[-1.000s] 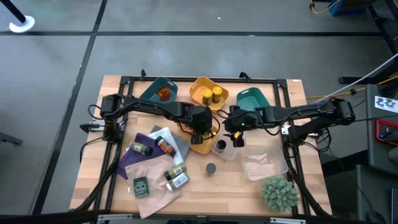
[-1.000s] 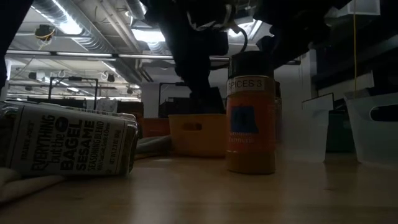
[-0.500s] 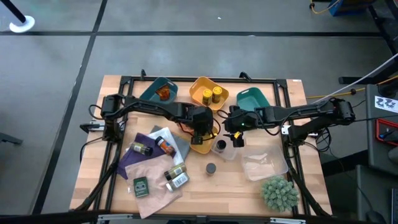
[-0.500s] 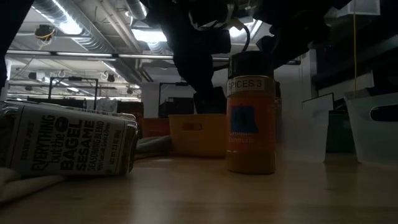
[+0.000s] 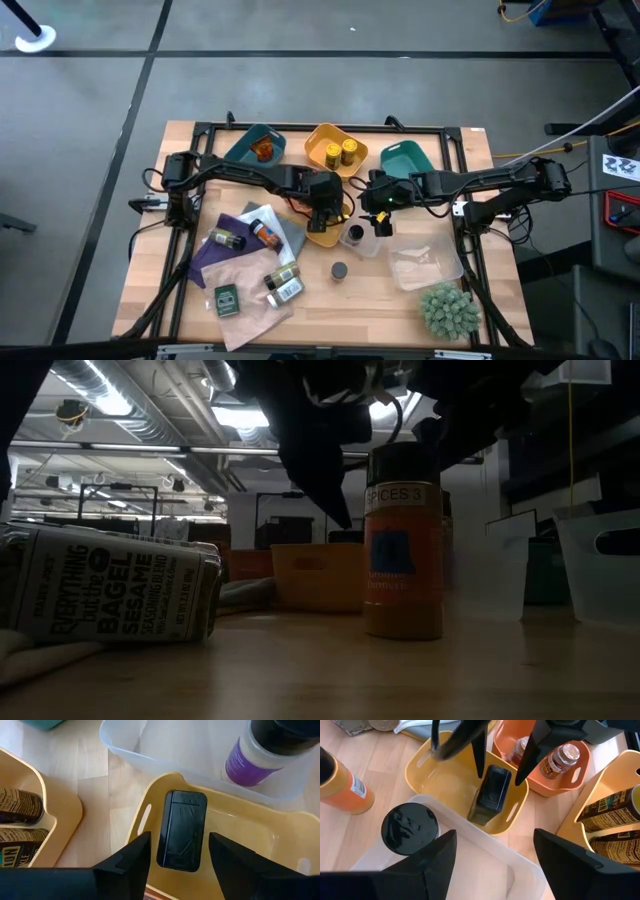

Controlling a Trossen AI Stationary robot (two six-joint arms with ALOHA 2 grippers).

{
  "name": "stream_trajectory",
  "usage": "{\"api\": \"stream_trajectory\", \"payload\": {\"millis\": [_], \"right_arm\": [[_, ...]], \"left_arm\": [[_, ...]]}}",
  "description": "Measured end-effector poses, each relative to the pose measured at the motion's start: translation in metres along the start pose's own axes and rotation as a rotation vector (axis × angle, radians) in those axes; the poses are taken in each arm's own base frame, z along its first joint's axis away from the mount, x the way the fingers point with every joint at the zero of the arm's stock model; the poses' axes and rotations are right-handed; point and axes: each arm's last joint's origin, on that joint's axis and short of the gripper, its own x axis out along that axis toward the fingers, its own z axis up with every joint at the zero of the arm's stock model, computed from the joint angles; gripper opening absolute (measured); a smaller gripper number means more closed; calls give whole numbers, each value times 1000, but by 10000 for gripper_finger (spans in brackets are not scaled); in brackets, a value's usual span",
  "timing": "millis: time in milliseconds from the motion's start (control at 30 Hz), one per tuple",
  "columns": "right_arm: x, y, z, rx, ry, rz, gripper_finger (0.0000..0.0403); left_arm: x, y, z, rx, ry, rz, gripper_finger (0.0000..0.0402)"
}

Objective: Sort spices by type
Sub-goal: Put the black seasoning bottle into the left white bin

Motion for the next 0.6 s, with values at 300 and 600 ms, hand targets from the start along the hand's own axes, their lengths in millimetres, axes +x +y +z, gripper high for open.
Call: {"api": "stream_trajectory", "payload": {"millis": [300, 600], "right_arm": [[0, 0, -1, -1, 6, 1, 264], [0, 0, -1, -1, 9, 2, 264]], "left_arm": [[-73, -4, 6, -37, 56, -25, 183], [-148, -64, -32, -385, 326, -95, 182]]}}
